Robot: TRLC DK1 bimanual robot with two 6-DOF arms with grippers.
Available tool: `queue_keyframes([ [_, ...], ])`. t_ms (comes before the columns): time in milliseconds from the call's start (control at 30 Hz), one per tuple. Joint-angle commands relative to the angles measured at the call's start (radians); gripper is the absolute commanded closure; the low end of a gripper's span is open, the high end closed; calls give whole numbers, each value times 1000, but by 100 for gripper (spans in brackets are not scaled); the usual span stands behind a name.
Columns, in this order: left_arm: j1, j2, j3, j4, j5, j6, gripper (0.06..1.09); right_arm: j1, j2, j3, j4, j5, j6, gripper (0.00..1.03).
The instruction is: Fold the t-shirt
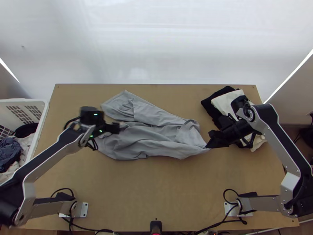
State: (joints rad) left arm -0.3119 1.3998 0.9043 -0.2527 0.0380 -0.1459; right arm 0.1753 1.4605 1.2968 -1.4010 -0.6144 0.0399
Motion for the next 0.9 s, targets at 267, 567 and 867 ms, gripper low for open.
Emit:
queue_keyframes([
  [267, -92, 131, 104, 125, 5, 490, 11, 3, 32, 45, 31, 10, -3, 100],
  [567, -104, 315, 363, -72, 137, 368, 11, 0, 31, 19, 59, 12, 3, 100],
  [867, -108, 462, 590, -316, 227, 249, 11, 1, 38, 15, 79, 13, 5, 100],
])
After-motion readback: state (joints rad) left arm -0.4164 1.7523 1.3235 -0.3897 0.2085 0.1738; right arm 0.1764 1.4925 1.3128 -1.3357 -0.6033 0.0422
